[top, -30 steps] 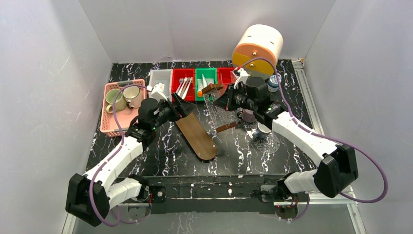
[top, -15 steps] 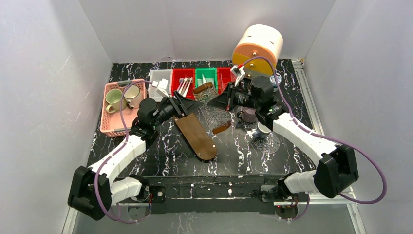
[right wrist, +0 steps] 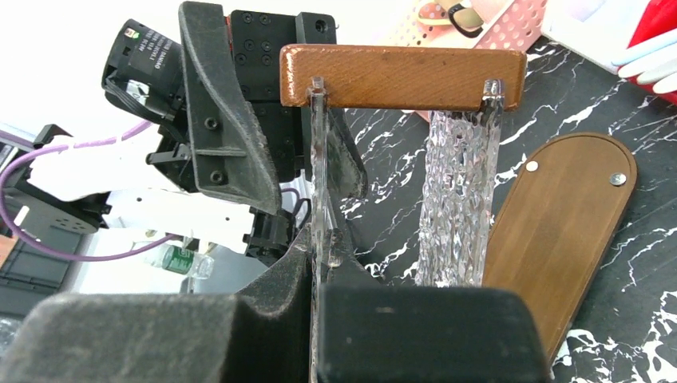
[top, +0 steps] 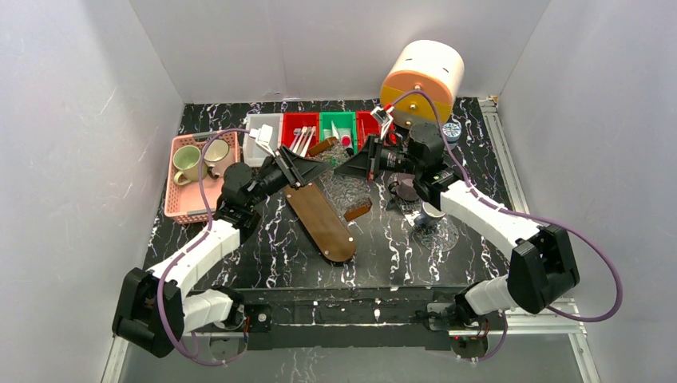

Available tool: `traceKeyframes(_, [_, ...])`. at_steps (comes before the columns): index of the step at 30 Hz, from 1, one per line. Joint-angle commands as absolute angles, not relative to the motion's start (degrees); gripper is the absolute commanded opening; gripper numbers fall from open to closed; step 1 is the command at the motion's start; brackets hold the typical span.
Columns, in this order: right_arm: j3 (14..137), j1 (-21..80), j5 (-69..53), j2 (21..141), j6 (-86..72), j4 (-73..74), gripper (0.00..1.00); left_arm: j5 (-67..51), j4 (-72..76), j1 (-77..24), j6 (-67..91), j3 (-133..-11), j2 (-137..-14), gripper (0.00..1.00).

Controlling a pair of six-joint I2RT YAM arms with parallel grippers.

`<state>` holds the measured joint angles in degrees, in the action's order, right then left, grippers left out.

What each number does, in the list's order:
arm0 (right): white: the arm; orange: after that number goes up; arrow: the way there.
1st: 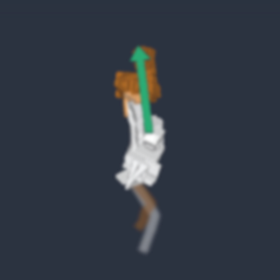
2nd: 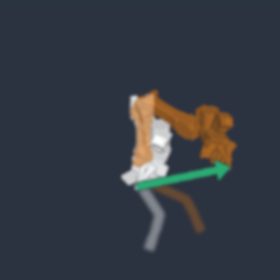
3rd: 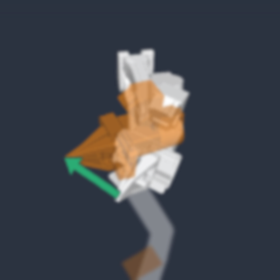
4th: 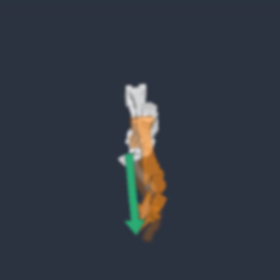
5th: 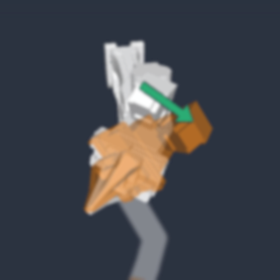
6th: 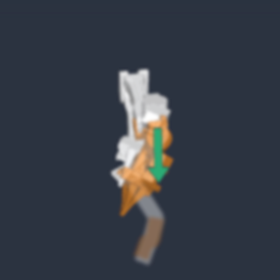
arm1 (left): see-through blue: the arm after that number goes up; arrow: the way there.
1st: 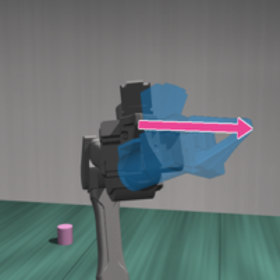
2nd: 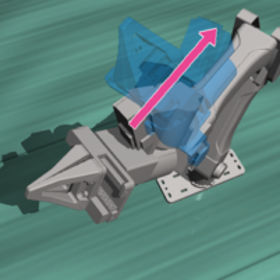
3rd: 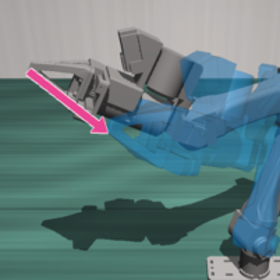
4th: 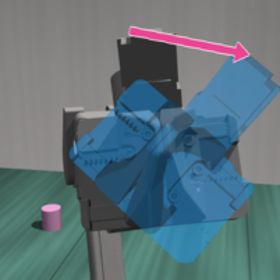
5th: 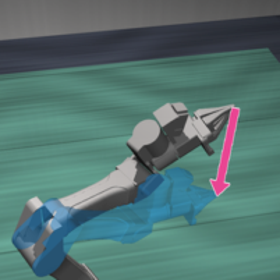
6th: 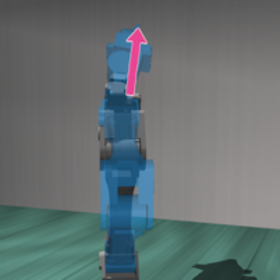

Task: Prepare toiletry sets of a toothbrush and toothpaste on the tray
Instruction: Pick up the toothpaste holder from the center of the board.

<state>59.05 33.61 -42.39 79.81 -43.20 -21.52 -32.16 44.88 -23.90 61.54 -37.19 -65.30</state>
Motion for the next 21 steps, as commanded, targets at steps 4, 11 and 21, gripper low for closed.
traceKeyframes(4, [60.6,33.6,-45.7,80.7,-46.8,-30.9,0.01,-33.4,50.5,-25.7,64.3,-36.9,-64.3,0.28])
traceKeyframes(11, [61.0,33.6,-41.2,79.9,-42.6,-25.4,0.13,-30.1,51.1,-25.7,65.8,-35.6,-62.4,0.02])
traceKeyframes(21, [63.0,33.6,-28.3,75.2,-29.6,-7.7,0.44,-20.7,51.1,-25.7,68.3,-31.3,-59.4,0.00])
